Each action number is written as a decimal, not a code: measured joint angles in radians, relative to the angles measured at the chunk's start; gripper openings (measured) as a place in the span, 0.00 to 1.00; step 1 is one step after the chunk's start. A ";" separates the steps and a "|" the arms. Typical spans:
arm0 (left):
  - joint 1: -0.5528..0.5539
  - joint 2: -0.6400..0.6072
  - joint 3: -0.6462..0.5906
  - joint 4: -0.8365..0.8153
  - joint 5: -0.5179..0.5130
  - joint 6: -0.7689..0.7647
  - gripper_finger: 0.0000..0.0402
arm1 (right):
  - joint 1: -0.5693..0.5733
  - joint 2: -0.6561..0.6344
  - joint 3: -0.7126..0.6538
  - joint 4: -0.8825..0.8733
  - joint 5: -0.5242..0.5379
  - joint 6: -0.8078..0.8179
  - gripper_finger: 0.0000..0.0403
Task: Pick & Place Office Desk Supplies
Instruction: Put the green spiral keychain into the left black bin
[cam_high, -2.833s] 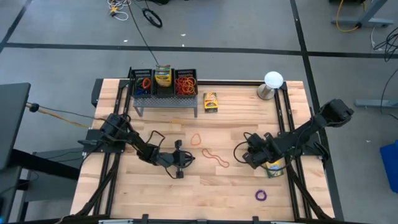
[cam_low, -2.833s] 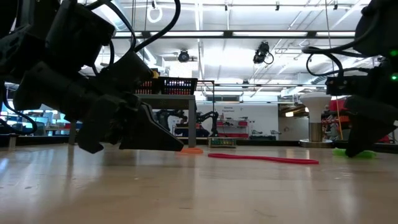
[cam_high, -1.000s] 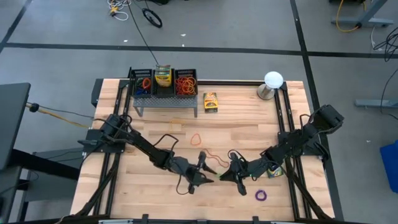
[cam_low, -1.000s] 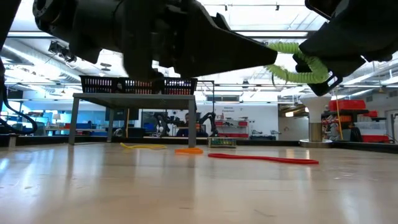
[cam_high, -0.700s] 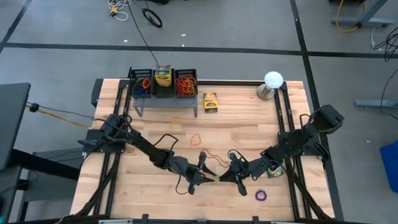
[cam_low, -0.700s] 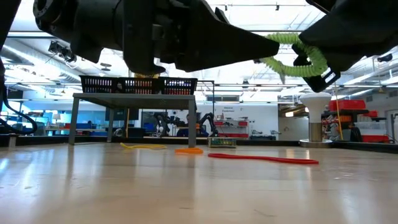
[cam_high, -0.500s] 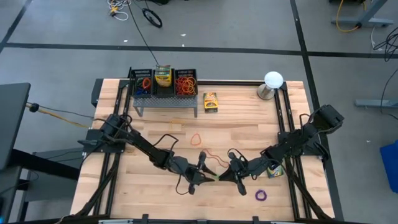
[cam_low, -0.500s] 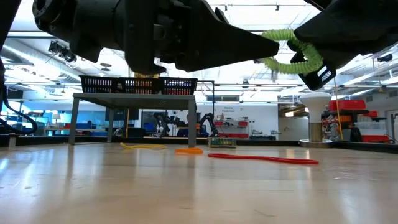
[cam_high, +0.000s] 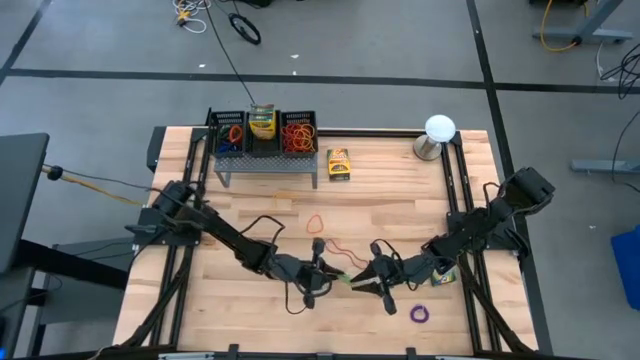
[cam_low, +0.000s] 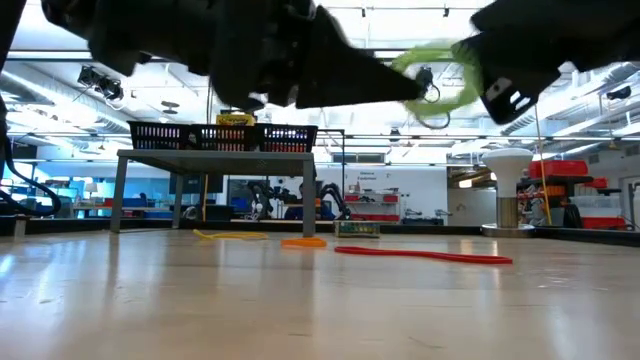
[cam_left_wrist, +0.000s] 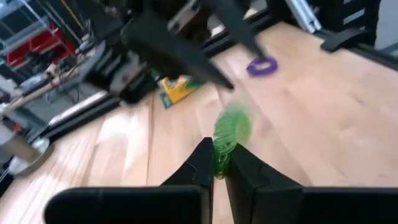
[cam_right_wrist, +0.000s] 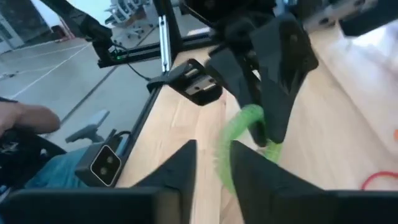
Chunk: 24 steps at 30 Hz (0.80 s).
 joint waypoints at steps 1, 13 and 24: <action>0.000 -0.009 -0.009 -0.009 -0.012 -0.008 0.06 | 0.007 -0.009 0.000 -0.010 0.008 -0.010 0.31; -0.050 -0.327 -0.179 -0.175 -0.436 -0.094 0.05 | 0.057 -0.066 -0.001 -0.309 0.223 -0.031 0.23; -0.094 -0.820 -0.183 -0.788 -0.815 -0.291 0.05 | 0.052 -0.066 -0.001 -0.301 0.234 -0.046 0.06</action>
